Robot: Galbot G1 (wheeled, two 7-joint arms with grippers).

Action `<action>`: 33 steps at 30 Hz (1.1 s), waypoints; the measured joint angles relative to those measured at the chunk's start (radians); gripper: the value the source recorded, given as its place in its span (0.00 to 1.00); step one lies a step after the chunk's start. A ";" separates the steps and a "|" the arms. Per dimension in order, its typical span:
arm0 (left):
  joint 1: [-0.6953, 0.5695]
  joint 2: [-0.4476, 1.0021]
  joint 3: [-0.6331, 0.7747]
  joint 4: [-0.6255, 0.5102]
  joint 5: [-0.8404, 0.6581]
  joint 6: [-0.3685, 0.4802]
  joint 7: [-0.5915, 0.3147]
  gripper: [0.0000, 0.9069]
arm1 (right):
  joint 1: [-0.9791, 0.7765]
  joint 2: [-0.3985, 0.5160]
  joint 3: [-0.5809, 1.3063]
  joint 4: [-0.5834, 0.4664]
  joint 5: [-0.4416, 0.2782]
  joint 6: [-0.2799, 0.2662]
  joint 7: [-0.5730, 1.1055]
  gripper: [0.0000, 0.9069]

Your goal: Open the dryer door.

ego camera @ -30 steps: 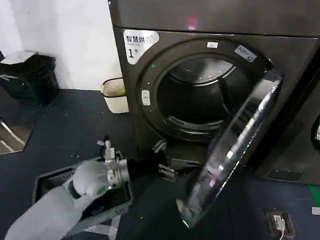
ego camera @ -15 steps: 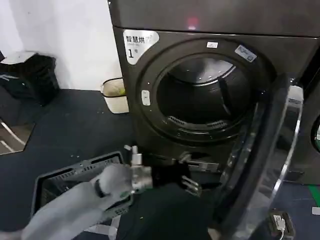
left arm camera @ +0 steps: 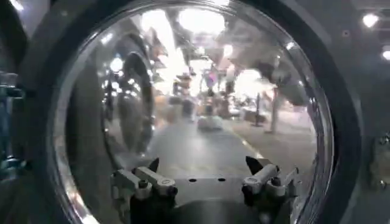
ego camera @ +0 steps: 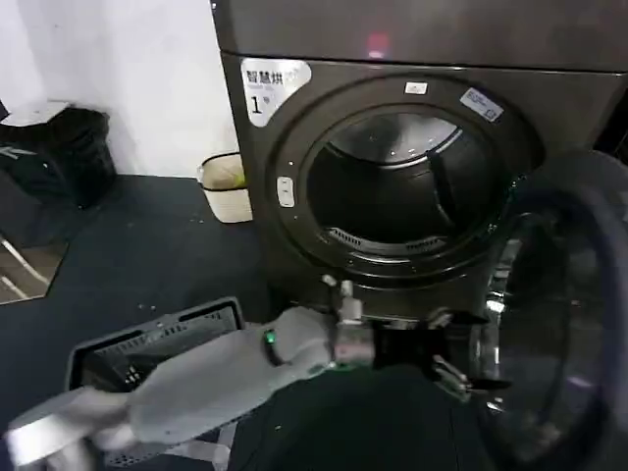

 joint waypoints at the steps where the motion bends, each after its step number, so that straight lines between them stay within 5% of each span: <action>1: -0.011 -0.020 0.008 0.014 0.000 -0.002 -0.002 1.00 | -0.004 -0.001 0.015 -0.005 -0.008 0.001 0.008 1.00; 8: -0.082 -0.180 0.068 0.126 0.005 -0.003 -0.024 1.00 | -0.027 -0.001 0.091 -0.044 -0.077 0.029 -0.010 1.00; 22: -0.138 -0.443 0.072 0.384 0.051 -0.012 -0.055 1.00 | -0.039 -0.016 0.155 -0.042 -0.077 0.030 -0.037 1.00; 33: -0.173 -0.449 0.048 0.531 0.074 -0.036 -0.060 1.00 | -0.026 -0.035 0.141 -0.062 -0.078 0.029 -0.046 1.00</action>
